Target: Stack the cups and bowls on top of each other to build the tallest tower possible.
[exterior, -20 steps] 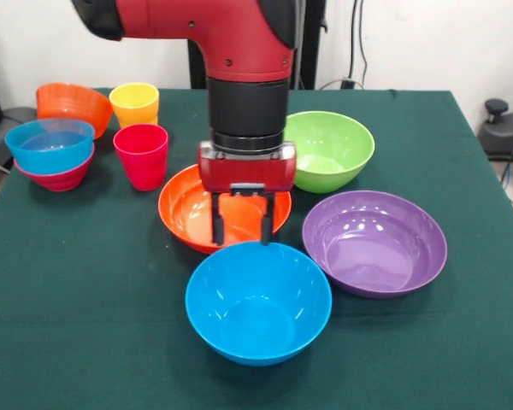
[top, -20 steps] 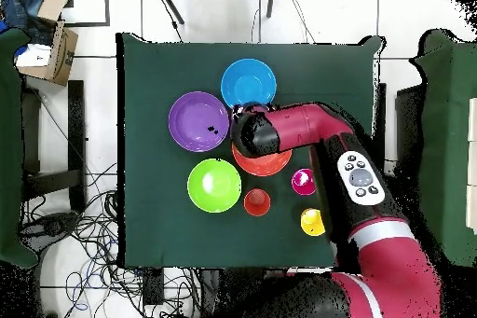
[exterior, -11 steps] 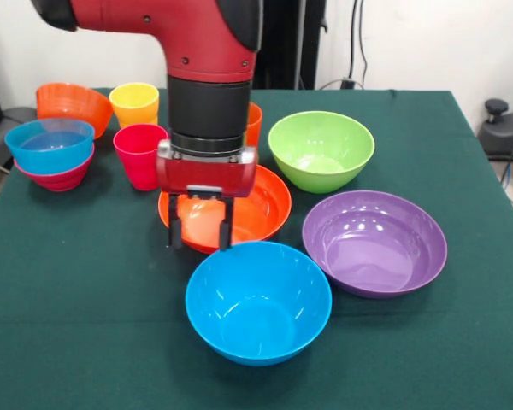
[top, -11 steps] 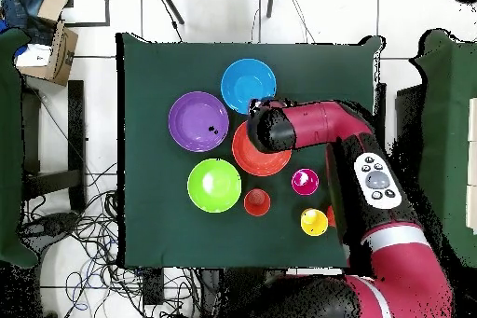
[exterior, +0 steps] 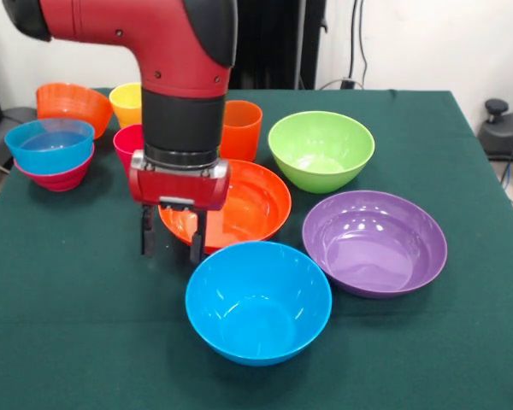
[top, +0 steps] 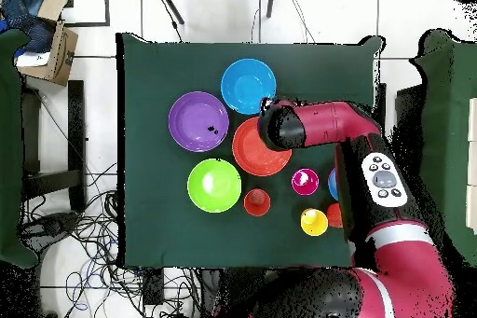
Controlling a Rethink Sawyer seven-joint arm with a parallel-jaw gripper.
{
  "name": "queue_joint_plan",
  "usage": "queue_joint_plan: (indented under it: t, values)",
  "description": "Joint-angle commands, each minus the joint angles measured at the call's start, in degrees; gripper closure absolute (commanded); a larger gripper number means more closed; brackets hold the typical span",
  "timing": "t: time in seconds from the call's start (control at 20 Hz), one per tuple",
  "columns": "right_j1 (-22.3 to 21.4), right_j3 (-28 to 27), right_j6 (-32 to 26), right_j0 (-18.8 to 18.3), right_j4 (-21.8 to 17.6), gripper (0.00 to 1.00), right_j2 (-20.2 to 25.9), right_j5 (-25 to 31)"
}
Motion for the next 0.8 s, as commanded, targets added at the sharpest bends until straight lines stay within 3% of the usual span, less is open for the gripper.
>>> queue_joint_plan:
  t: [0.05, 0.6, 0.75, 0.8]
  values:
    - [7.5, -6.53, -2.39, 2.41, -3.5, 0.0, -2.75, 3.31]
    - [8.84, -7.21, -3.31, 3.02, -3.0, 0.0, -3.65, 1.81]
    - [5.98, -2.4, -5.29, 1.49, -2.58, 0.0, -2.45, 1.21]
    - [3.46, 1.58, -6.86, 0.13, -2.12, 0.0, -1.17, 0.98]
